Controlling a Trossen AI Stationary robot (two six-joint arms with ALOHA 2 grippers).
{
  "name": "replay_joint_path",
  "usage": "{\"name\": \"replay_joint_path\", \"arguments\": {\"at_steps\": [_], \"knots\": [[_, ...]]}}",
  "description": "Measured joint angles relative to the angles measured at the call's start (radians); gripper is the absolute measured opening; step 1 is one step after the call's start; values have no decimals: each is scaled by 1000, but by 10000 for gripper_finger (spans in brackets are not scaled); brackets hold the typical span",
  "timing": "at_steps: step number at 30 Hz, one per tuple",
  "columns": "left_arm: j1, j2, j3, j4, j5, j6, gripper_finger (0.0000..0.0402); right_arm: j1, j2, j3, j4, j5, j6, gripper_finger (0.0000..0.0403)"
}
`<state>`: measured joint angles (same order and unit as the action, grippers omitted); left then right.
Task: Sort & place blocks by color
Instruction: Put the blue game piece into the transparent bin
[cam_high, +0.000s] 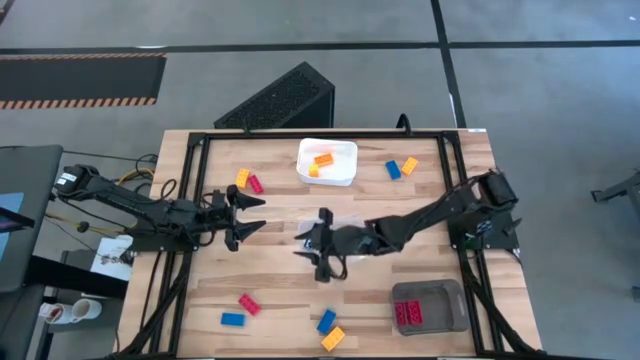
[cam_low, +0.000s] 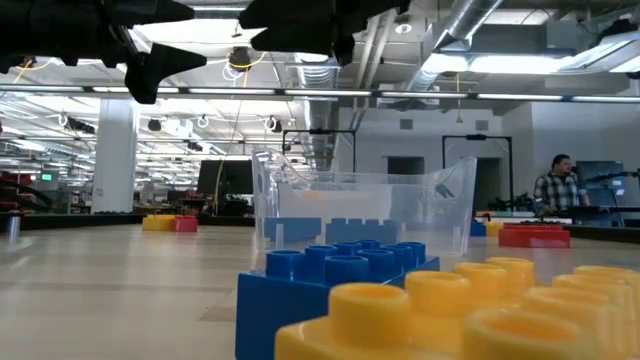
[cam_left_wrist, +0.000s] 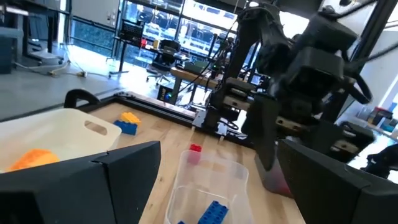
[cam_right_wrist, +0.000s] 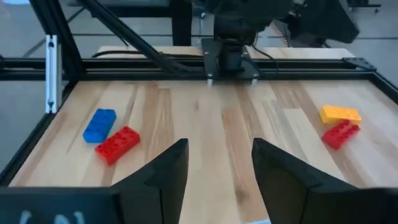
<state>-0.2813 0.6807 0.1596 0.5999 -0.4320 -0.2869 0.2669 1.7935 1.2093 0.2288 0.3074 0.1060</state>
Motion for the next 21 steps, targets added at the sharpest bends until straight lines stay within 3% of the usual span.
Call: {"name": "replay_joint_path", "arguments": {"at_steps": [5, 13, 21], "knots": [[0, 0, 0, -17, -2, 33, 308, -65, -49, -95, 34, -81, -21, 183], [40, 0, 0, -50, -19, 46, 306, -217, -151, -328, 288, -283, -28, 171], [126, 0, 23, -54, 70, 35, 258, -311, -248, -428, 363, -367, -5, 172]]}}
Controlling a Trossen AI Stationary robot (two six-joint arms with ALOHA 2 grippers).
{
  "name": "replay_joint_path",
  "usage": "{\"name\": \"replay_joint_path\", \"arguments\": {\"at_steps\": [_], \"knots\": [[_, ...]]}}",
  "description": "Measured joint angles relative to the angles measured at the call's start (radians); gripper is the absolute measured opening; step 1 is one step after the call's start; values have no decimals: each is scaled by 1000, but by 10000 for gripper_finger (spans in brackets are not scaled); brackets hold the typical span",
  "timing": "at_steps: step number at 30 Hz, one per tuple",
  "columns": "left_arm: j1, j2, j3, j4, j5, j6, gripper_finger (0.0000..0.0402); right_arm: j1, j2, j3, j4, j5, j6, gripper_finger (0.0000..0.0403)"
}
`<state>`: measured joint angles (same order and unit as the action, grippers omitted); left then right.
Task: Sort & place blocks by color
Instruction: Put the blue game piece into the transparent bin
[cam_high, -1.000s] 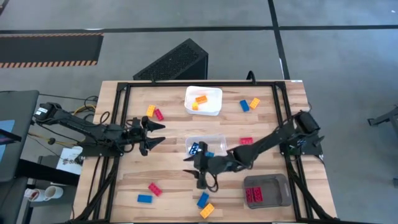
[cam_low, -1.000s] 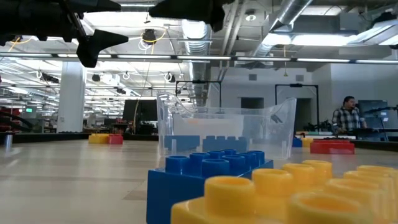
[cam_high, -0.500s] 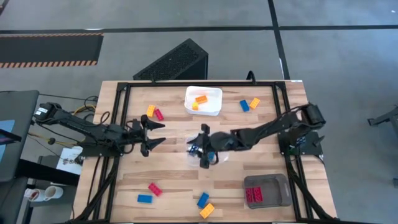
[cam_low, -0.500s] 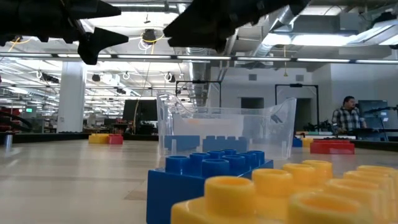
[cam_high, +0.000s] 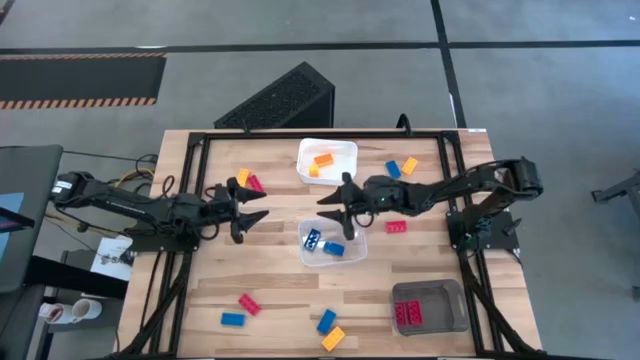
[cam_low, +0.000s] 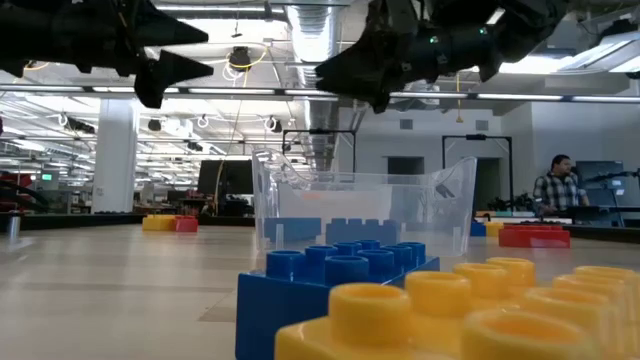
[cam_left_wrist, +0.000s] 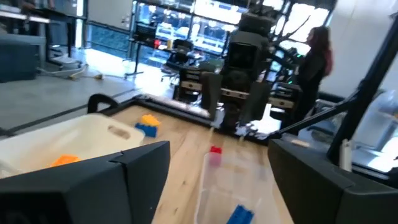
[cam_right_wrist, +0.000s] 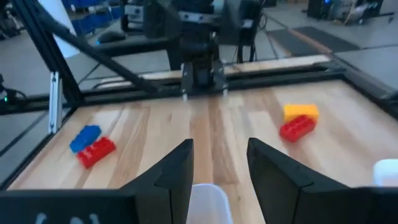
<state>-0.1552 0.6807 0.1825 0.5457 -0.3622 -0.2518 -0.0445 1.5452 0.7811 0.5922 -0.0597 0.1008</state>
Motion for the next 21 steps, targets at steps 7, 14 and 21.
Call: {"name": "replay_joint_path", "arguments": {"at_steps": [7, 14, 21], "knots": [[-9, 0, 73, -38, 35, 1, 209, -4, -108, 2, 8, 0, -41, 171], [-41, 0, 110, -123, -13, 4, 154, 73, -154, 2, 7, 2, -47, 168], [-42, 0, 110, -243, -23, -27, 82, 159, -153, 2, 10, 5, -49, 166]]}}
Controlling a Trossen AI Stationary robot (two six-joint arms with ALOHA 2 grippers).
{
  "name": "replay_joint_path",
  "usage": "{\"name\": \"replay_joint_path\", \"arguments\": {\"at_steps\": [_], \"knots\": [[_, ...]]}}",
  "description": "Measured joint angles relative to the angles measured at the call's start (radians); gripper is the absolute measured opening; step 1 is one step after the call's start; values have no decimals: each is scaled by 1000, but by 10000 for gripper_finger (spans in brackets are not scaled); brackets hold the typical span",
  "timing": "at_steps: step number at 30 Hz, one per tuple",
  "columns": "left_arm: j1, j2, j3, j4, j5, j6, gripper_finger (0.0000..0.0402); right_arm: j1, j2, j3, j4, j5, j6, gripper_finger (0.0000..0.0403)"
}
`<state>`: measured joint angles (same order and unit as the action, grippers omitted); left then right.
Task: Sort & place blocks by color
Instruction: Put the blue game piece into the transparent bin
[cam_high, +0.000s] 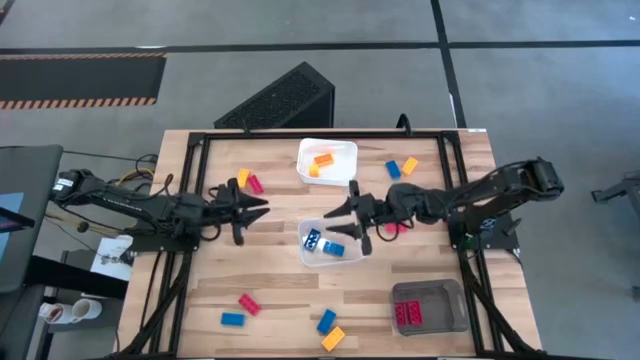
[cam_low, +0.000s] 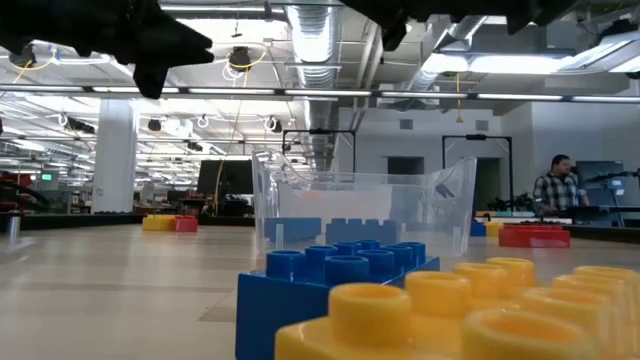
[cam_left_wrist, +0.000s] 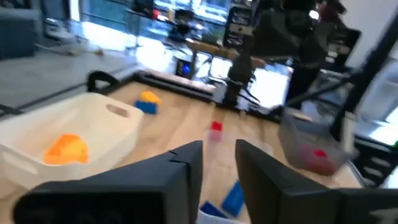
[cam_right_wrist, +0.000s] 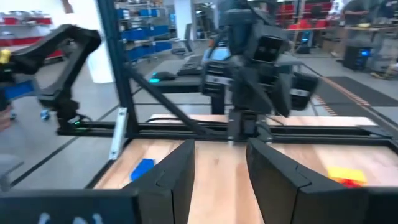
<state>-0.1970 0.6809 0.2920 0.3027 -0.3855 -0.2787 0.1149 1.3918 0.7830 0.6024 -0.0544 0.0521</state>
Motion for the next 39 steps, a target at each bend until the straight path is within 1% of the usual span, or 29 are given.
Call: {"name": "replay_joint_path", "arguments": {"at_steps": [3, 5, 7, 10, 14, 19, 23, 26, 30, 32, 36, 39], "knots": [[-4, 0, 0, -10, 64, 2, 47, 31, 1, 0, 3, 0, 0, 166], [-18, 0, 0, -10, 84, 10, 19, 49, 1, 0, 3, 12, 0, 166], [-34, 0, 0, -9, 88, 16, 6, 68, 2, 0, 0, 45, 0, 166], [-52, 0, 0, 3, 99, 9, 3, 90, 2, 0, -22, 103, 0, 165], [-78, 0, 0, 2, 101, 8, 0, 111, 2, 0, -26, 137, 0, 165], [-111, 0, 0, 16, 96, -1, 0, 121, 2, 0, -26, 139, 1, 165], [-149, 17, 0, 119, 144, 14, 0, 121, 2, 0, -26, 139, 1, 165], [-187, 58, 0, 184, 136, 60, 0, 120, 2, 0, -27, 139, 1, 165], [-211, 158, 0, 255, 109, 86, 0, 120, 3, 0, -27, 139, 1, 166], [-213, 218, 0, 311, 113, 82, 0, 120, 3, 0, -27, 139, 1, 166], [-213, 325, 0, 393, 152, 67, 0, 120, 3, 0, -27, 139, 1, 166], [-213, 386, 0, 441, 161, 54, 0, 120, 3, 0, -27, 139, 1, 166]]}}
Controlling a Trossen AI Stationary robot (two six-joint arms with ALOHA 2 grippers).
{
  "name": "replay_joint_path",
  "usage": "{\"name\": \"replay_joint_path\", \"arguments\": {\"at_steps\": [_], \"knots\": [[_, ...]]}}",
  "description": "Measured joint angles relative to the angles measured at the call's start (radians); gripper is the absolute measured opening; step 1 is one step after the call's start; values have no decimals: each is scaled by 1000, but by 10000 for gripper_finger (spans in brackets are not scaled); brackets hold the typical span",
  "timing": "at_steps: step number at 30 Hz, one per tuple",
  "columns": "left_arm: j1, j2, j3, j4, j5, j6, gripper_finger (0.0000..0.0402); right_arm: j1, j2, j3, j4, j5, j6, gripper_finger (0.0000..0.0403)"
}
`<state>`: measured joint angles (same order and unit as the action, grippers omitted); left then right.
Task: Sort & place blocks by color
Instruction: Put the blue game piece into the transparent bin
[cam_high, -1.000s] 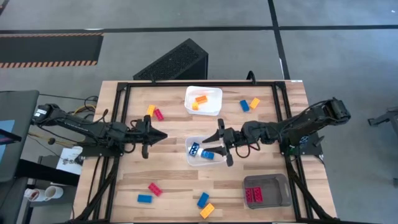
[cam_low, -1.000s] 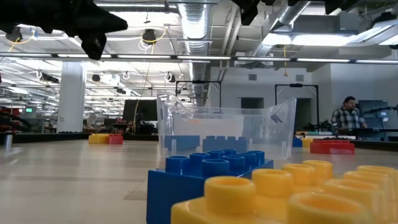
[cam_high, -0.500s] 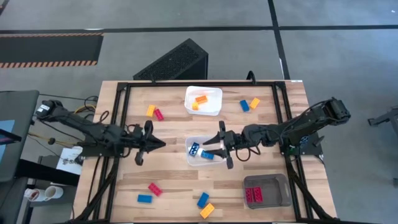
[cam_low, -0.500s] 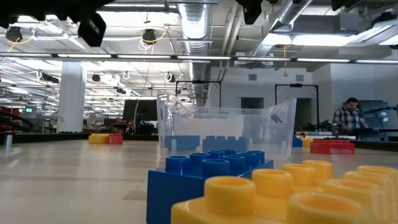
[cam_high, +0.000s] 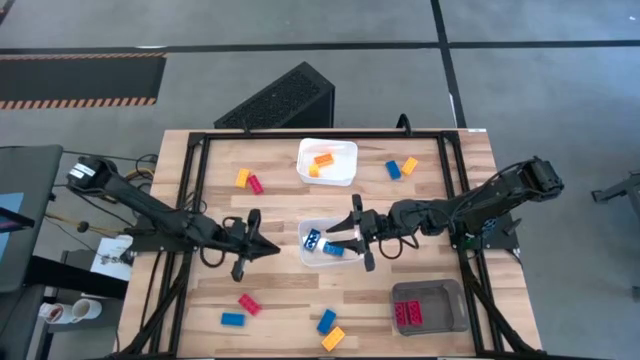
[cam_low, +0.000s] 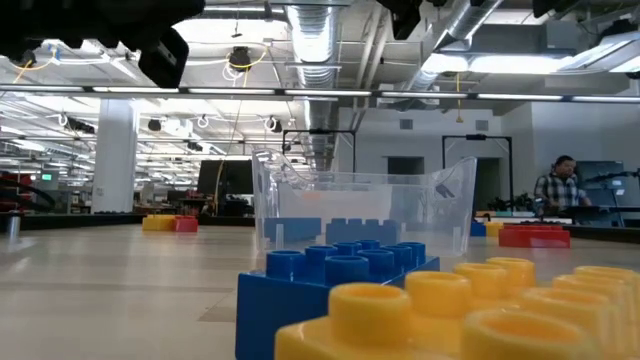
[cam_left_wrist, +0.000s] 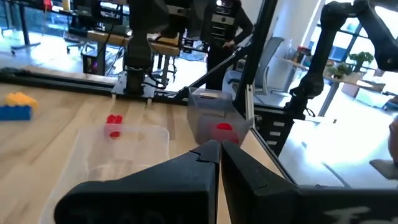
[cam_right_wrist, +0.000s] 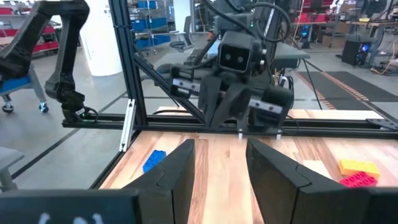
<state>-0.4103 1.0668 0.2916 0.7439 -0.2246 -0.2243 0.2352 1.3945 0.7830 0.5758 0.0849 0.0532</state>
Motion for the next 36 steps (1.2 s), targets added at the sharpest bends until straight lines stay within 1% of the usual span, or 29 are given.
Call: {"name": "replay_joint_path", "arguments": {"at_steps": [5, 14, 17, 29, 33, 36], "knots": [[0, 44, 0, 33, -17, -48, 0, -4, 0, 0, 0, 0, 0, 166], [0, 46, 0, 34, -33, -90, 0, -23, 1, 0, -2, -1, 9, 166], [0, 46, 0, 33, -33, -108, 0, -23, 22, 2, 1, -1, 15, 166], [0, 46, 1, 12, -52, -113, 0, -19, 22, 1, -22, -1, 51, 166], [0, 46, 1, 0, -106, -113, 0, -19, 22, 1, -23, -1, 51, 166], [1, 46, 1, -17, -119, -119, 0, -19, 22, 1, -23, -1, 51, 166]]}}
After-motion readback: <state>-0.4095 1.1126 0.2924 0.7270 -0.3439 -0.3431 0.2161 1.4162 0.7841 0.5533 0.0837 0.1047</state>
